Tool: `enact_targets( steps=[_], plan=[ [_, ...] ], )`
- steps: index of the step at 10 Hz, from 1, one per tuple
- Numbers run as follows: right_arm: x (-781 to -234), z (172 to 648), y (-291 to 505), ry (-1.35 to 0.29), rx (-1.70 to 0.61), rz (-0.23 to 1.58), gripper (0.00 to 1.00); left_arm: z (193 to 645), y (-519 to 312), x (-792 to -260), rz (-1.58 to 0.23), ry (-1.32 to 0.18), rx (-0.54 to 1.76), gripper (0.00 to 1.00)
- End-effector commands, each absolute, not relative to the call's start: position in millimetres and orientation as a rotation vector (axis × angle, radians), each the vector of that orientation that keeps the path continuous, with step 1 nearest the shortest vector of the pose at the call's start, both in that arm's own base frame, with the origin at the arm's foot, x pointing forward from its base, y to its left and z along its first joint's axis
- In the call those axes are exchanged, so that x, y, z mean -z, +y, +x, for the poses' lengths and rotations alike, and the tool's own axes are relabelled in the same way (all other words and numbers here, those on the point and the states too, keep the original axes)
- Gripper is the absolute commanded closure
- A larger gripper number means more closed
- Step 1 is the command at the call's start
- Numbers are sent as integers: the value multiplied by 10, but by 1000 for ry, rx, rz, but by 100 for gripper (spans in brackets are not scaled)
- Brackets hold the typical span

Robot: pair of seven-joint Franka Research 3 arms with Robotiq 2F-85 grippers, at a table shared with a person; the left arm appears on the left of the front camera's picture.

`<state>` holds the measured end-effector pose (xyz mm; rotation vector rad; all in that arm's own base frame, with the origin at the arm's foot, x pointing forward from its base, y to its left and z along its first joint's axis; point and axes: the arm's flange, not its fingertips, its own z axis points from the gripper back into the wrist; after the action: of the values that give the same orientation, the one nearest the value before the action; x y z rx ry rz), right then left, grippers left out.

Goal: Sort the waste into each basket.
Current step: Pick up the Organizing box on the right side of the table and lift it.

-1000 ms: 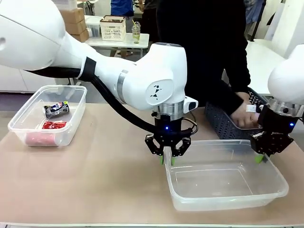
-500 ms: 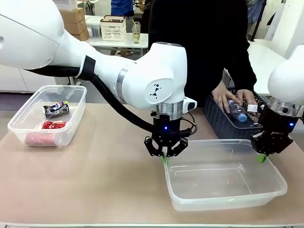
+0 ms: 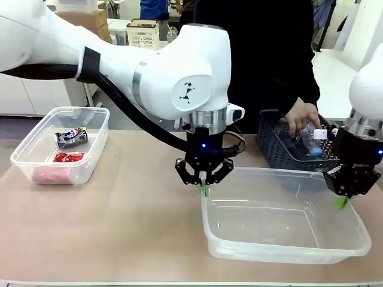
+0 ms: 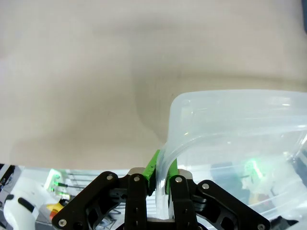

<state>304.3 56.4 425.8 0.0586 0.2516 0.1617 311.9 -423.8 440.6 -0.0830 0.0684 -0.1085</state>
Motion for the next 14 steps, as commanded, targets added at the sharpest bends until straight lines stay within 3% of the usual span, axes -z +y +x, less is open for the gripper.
enact_targets(
  steps=[1,4,6,10,14],
  plan=[
    [-4729,2995,573,308,-195,21,100,2998,-3687,-4675,-28,23,24,100],
    [-5193,3226,918,350,-80,227,100,2805,-3173,-4924,-18,-79,-23,100],
    [-5356,3323,1228,394,-63,234,100,2898,-2792,-5169,-45,-175,-132,100],
    [-5409,3557,1940,404,-64,219,100,3494,-2095,-5409,-159,-40,-149,100],
    [-5015,4174,2383,460,-7,177,100,3886,-1885,-5101,-209,18,-108,100]
  ],
)
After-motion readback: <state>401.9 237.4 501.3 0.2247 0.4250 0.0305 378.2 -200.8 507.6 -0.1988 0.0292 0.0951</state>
